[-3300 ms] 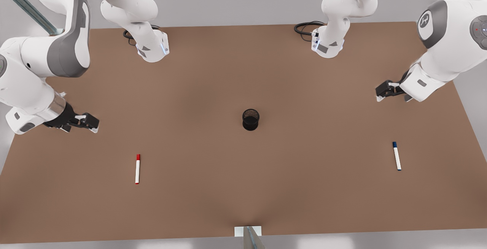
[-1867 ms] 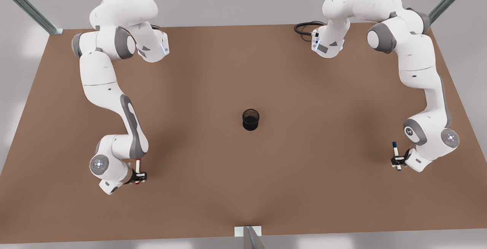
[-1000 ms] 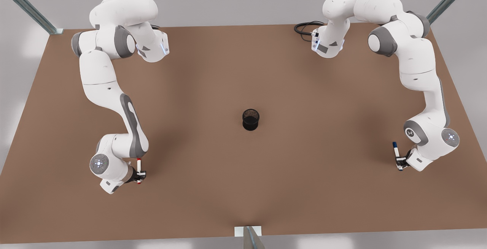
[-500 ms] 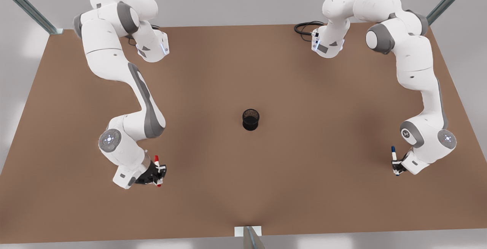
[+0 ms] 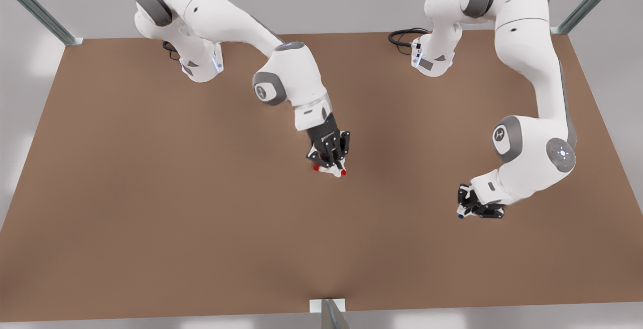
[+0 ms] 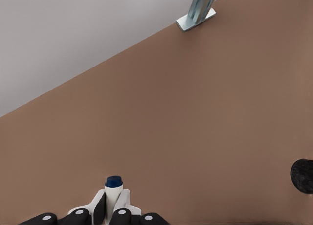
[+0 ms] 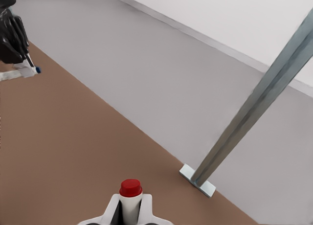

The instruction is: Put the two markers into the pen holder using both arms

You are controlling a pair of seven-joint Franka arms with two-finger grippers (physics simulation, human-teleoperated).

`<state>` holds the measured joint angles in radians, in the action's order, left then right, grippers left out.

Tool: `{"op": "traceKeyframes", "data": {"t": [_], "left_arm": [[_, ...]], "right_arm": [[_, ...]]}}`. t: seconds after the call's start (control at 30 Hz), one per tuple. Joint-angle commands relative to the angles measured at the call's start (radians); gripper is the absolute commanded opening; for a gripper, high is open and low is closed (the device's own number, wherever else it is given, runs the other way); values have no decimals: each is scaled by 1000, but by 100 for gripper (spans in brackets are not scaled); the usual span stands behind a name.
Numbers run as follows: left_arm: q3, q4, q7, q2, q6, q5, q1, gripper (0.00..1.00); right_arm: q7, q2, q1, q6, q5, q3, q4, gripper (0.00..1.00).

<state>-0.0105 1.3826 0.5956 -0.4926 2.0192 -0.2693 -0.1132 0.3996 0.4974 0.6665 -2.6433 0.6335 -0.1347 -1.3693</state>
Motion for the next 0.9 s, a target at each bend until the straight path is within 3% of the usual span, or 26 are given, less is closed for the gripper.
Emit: {"op": "traceKeyframes", "data": {"t": [0.0, 0.13, 0.3, 0.53, 0.87], "left_arm": [[1, -2, 394, 12, -114, -117, 0, 21], [20, 13, 446, 28, -152, -212, -25, 21], [69, 39, 516, 26, -100, -330, -56, 21], [70, 148, 612, 35, -51, -334, -63, 21], [69, 191, 650, 37, -31, -350, -59, 21]], "right_arm": [[1284, -5, 30, -56, 350, -5, -2, 21], [1688, -19, 48, -24, 609, -14, -24, 21], [1777, -34, 65, 11, 669, -23, -99, 21], [1865, -34, 59, 29, 838, -28, -191, 21], [1875, -103, 48, 31, 893, -28, -330, 21]]}}
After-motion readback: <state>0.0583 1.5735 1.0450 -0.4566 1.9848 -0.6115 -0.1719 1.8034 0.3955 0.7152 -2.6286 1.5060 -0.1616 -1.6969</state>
